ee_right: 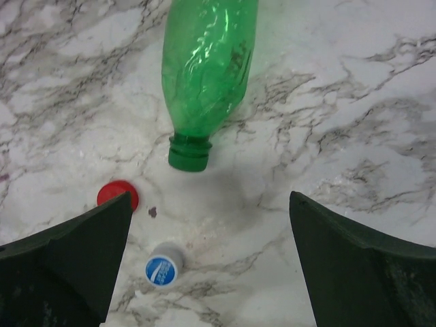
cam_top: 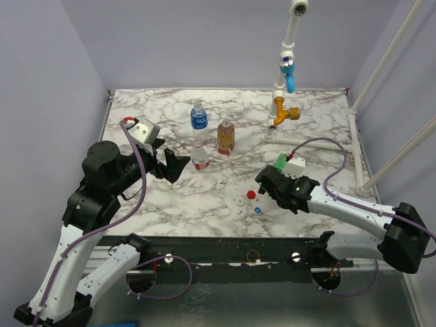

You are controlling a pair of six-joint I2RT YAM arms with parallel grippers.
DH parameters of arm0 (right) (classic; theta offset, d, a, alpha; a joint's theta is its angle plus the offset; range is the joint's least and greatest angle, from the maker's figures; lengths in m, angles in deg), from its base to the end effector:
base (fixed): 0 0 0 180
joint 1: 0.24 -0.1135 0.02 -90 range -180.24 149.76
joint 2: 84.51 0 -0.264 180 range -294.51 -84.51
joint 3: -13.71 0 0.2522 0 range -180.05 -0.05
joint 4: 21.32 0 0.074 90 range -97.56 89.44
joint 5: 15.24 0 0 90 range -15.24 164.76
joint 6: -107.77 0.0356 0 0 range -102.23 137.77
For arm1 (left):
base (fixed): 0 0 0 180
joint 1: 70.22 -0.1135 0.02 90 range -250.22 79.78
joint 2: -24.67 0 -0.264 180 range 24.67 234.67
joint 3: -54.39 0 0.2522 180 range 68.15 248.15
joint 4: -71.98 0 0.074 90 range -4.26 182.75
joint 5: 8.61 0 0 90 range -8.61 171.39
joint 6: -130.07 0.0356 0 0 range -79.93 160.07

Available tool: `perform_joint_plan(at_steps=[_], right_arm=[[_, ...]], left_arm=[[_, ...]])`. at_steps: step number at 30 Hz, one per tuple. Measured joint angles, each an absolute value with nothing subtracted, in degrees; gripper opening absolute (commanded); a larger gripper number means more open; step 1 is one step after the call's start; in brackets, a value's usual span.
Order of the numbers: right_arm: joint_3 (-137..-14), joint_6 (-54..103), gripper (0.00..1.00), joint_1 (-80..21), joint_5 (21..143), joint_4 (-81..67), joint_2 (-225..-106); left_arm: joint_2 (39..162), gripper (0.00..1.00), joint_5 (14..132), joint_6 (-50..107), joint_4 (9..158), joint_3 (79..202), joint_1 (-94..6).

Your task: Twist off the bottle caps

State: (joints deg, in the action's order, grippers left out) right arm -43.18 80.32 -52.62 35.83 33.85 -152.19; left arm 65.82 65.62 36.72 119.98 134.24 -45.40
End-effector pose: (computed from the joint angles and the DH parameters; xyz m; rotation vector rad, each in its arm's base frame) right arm 0.1452 0.1518 0.2176 0.3852 2.3294 -0.0249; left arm 0.1093 -0.0612 0.4274 0.5290 1.6834 -0.5977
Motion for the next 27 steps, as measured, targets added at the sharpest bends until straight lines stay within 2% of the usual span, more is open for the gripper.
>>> perform_joint_plan(at_steps=[12,18,23,27], right_arm=[[-36.26,67.2,1.0,-43.85,28.37,7.68,-160.67],[-35.03,61.02,0.95,-42.17,27.54,-5.37,-166.7],[-35.03,59.14,0.79,-42.17,27.72,-11.2,-171.88],[-34.42,59.31,0.59,-42.15,28.37,-13.15,-173.61]], left_arm=[[65.82,0.99,64.22,36.7,119.63,134.24,-45.4],[65.56,0.99,64.16,36.7,119.55,134.24,-45.4],[65.51,0.99,63.76,36.7,119.48,134.26,-45.4],[65.21,0.99,63.24,36.74,119.42,134.26,-45.4]])
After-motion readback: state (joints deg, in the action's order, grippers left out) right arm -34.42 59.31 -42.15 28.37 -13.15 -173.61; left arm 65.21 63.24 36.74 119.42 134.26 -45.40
